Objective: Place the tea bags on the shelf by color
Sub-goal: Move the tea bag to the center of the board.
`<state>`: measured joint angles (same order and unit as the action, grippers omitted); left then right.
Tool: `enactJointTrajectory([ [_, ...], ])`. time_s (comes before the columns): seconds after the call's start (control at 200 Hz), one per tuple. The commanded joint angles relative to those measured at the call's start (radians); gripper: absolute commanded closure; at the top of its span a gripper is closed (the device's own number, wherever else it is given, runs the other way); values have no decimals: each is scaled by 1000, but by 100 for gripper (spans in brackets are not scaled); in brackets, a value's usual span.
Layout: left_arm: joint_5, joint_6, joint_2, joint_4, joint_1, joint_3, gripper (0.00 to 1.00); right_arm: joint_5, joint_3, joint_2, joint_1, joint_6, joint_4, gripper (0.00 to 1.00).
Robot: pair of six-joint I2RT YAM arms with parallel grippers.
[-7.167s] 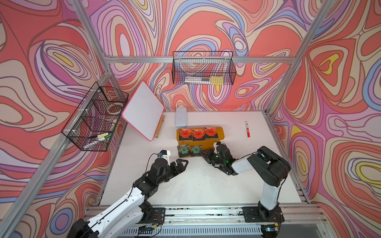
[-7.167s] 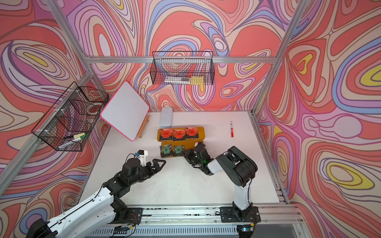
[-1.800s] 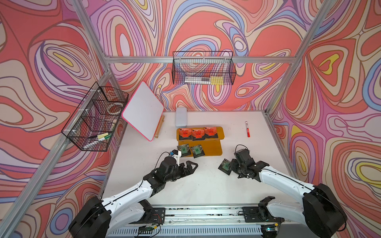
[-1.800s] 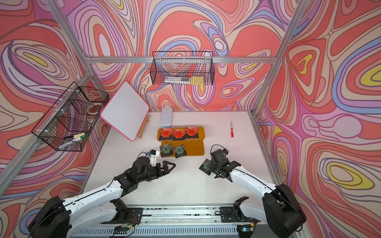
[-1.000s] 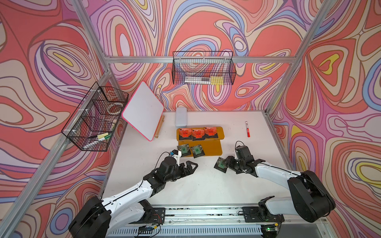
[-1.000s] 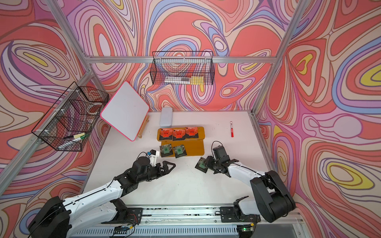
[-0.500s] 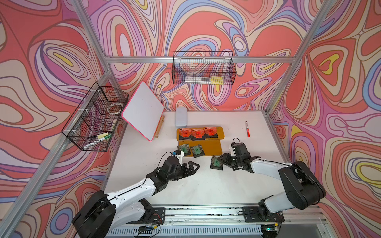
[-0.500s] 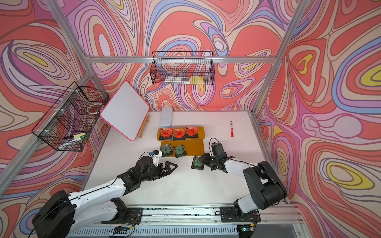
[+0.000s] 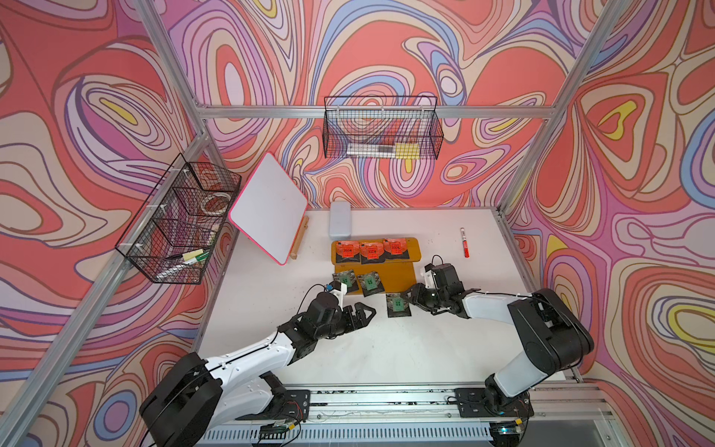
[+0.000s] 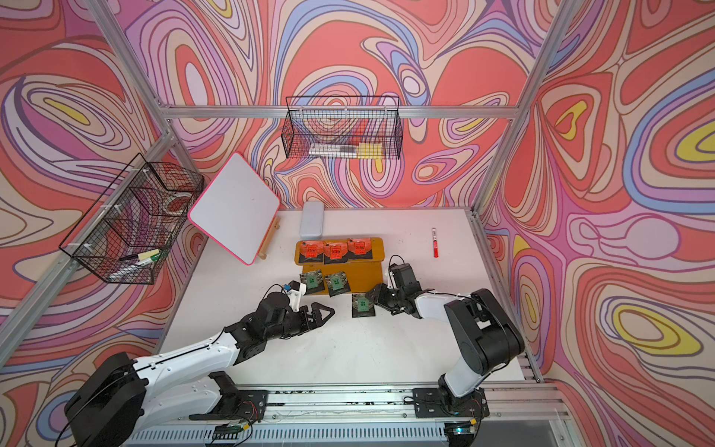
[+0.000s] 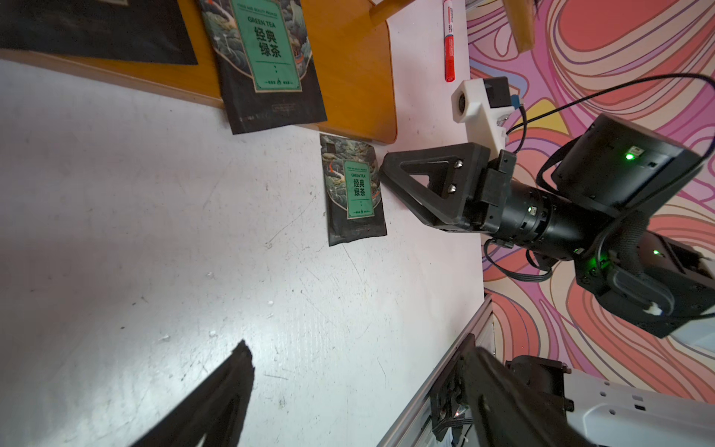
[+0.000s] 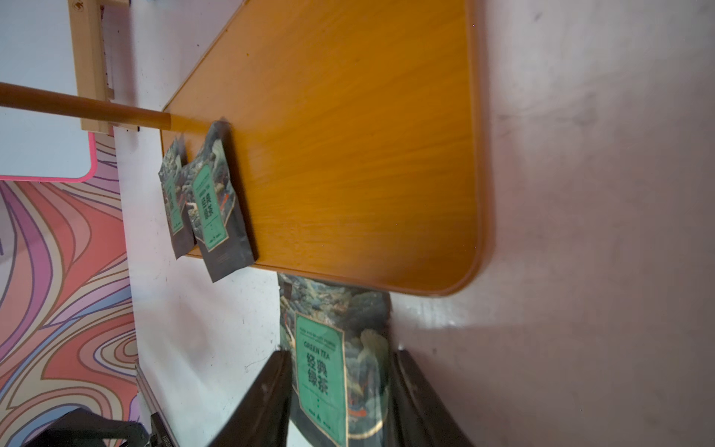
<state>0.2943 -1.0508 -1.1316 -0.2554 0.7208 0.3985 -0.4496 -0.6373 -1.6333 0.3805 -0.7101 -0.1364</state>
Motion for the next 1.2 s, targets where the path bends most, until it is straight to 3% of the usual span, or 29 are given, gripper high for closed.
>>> enactJointTrajectory([
  [0.0, -10, 10, -20, -29, 6, 23, 12, -15, 2, -44, 34, -11, 19, 57],
  [0.245, -20, 12, -82, -78, 11, 34, 17, -31, 10, -29, 53, -48, -16, 57],
  [0.581, -32, 7, -211, -173, 40, 68, 27, 51, 22, 89, 53, -81, 126, 57],
  [1.192, -5, -4, -483, -302, 71, 193, 37, -24, 143, 191, 53, -180, 95, 60],
])
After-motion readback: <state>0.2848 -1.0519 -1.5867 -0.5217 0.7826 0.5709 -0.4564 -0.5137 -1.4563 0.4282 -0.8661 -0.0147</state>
